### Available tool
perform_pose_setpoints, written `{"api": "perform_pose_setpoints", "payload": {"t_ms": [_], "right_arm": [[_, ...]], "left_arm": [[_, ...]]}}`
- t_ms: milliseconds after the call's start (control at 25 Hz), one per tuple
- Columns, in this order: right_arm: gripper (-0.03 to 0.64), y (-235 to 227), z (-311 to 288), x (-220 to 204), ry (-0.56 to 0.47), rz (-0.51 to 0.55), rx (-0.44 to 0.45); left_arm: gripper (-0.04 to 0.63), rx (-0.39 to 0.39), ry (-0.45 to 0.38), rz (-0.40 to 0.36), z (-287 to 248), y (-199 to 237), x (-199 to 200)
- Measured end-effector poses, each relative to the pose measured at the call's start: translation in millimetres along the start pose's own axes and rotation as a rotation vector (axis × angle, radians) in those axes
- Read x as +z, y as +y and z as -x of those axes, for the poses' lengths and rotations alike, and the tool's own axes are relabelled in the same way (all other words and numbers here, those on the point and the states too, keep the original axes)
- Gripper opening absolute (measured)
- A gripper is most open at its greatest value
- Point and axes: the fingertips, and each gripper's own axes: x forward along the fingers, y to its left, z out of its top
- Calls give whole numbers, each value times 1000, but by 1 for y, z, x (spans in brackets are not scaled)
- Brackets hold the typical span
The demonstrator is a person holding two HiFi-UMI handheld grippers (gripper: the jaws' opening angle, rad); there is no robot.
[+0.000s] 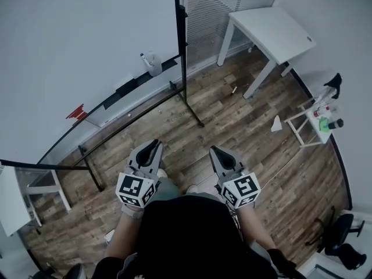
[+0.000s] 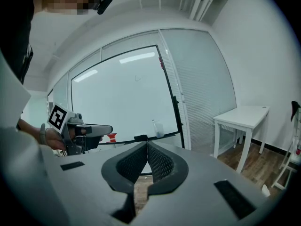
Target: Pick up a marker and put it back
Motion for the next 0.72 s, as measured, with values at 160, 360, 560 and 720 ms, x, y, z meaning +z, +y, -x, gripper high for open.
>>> {"api": "perform_pose_setpoints", "payload": {"t_ms": [160,360,560,720], "right_arm": [[28,-26,-21,6,3,-9,-24],[29,-48,-76,19,22,-14,-58],[29,-59,-143,43,48,12,-85],[29,-63,-190,64,48,15,-119]], "left_arm": [[64,5,10,14,-33,21,1],[85,-8,25,26,-76,74,5],[101,-33,34,43,-118,141,12],[101,-53,43,50,-144,188,16]]}}
